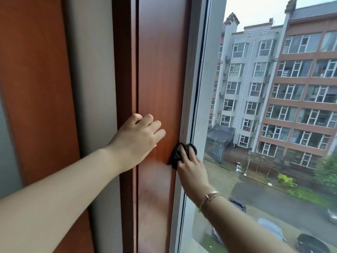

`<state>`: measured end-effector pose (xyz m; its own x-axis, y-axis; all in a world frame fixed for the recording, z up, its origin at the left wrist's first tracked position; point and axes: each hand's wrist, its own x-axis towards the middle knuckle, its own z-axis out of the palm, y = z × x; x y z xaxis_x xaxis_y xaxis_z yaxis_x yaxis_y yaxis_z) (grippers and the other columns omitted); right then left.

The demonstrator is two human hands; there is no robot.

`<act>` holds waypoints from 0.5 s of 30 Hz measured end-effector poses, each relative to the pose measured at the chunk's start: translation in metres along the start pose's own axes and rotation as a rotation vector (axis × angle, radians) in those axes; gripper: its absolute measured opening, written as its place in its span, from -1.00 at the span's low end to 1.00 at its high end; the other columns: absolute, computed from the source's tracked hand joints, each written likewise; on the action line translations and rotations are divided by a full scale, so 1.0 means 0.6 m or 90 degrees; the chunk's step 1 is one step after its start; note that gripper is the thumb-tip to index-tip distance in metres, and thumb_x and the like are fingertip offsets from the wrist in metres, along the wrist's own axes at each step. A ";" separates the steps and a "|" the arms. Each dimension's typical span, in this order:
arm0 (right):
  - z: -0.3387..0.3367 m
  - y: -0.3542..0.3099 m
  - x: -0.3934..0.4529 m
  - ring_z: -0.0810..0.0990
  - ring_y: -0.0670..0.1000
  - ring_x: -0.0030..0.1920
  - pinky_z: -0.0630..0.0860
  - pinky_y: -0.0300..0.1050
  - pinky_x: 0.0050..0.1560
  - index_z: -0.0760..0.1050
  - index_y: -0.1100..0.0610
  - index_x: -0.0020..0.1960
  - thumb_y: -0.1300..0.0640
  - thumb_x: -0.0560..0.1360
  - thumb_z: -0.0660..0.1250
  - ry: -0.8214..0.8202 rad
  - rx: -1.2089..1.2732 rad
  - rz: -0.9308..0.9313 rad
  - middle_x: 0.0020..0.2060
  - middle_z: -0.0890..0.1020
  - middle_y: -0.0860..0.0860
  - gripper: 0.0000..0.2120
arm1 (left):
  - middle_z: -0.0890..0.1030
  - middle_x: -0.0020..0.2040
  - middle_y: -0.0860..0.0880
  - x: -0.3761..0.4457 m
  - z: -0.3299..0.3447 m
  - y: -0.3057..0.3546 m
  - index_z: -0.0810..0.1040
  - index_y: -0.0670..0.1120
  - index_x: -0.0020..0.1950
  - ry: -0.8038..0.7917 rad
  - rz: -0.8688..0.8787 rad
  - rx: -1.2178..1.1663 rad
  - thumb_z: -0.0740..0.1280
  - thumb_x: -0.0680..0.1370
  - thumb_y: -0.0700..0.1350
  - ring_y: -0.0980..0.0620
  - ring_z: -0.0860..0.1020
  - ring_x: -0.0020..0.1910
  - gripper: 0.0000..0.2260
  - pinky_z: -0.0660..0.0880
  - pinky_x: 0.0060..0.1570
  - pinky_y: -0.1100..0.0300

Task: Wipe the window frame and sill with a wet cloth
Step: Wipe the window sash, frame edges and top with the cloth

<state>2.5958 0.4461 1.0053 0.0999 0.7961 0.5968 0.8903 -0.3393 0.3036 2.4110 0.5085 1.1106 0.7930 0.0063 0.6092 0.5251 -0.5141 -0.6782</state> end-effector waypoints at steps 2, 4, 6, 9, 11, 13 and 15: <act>0.010 -0.023 -0.012 0.59 0.32 0.10 0.61 0.04 -0.09 0.68 0.25 -0.18 0.31 0.13 0.38 -0.043 0.039 0.046 0.15 0.60 0.25 -0.73 | 0.51 -0.15 -0.02 0.002 -0.001 0.001 0.50 -0.07 -0.09 -0.023 -0.009 -0.010 0.46 0.36 -0.09 -0.08 0.42 -0.06 -0.79 0.23 -0.04 0.05; 0.013 -0.024 -0.021 0.58 0.30 0.15 0.61 0.02 -0.07 0.66 0.25 -0.17 0.34 0.15 0.29 -0.027 0.074 0.066 0.20 0.57 0.24 -0.71 | 0.50 -0.21 -0.02 0.010 -0.004 0.003 0.49 -0.07 -0.16 -0.030 -0.003 -0.019 0.47 0.28 -0.18 -0.08 0.44 -0.09 -0.79 0.24 -0.05 0.06; 0.012 -0.020 -0.028 0.55 0.27 0.20 0.61 0.01 -0.02 0.65 0.23 -0.10 0.35 0.16 0.25 0.011 0.083 0.056 0.25 0.54 0.23 -0.65 | 0.48 -0.29 -0.02 0.027 -0.011 -0.011 0.46 -0.07 -0.26 0.016 0.042 -0.009 0.43 0.26 -0.25 -0.08 0.46 -0.16 -0.81 0.28 -0.10 0.08; 0.010 -0.004 -0.030 0.48 0.20 0.30 0.57 -0.01 0.09 0.63 0.14 -0.09 0.33 0.21 0.27 0.047 0.064 0.018 0.33 0.47 0.17 -0.68 | 0.50 -0.30 -0.03 0.075 -0.029 -0.064 0.48 -0.09 -0.24 0.126 0.029 0.026 0.35 0.36 -0.24 -0.11 0.47 -0.14 -0.91 0.33 -0.09 0.04; 0.005 0.006 -0.013 0.41 0.19 0.36 0.54 0.00 0.16 0.62 0.12 -0.04 0.32 0.28 0.15 0.057 0.052 0.020 0.38 0.42 0.15 -0.64 | 0.51 -0.30 -0.05 0.104 -0.041 -0.103 0.47 -0.11 -0.22 0.190 0.028 0.031 0.30 0.42 -0.24 -0.12 0.47 -0.15 -0.95 0.35 -0.08 0.01; -0.018 0.016 0.014 0.37 0.20 0.39 0.53 0.03 0.17 0.61 0.12 -0.02 0.34 0.25 0.22 0.061 0.053 0.026 0.40 0.39 0.14 -0.63 | 0.51 -0.30 -0.06 0.131 -0.048 -0.133 0.47 -0.12 -0.22 0.230 0.037 0.026 0.26 0.45 -0.23 -0.12 0.47 -0.16 -0.94 0.36 -0.10 0.01; -0.049 0.031 0.050 0.38 0.19 0.38 0.55 0.04 0.14 0.60 0.12 0.00 0.35 0.24 0.21 0.098 0.032 0.028 0.41 0.37 0.14 -0.60 | 0.53 -0.31 -0.05 0.141 -0.054 -0.145 0.49 -0.12 -0.22 0.251 0.055 -0.005 0.27 0.45 -0.21 -0.12 0.47 -0.17 -0.94 0.36 -0.10 0.02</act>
<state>2.6021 0.4492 1.0509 0.0737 0.6935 0.7167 0.9079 -0.3439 0.2394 2.4226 0.5256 1.2344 0.6545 -0.3658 0.6617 0.4573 -0.5054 -0.7317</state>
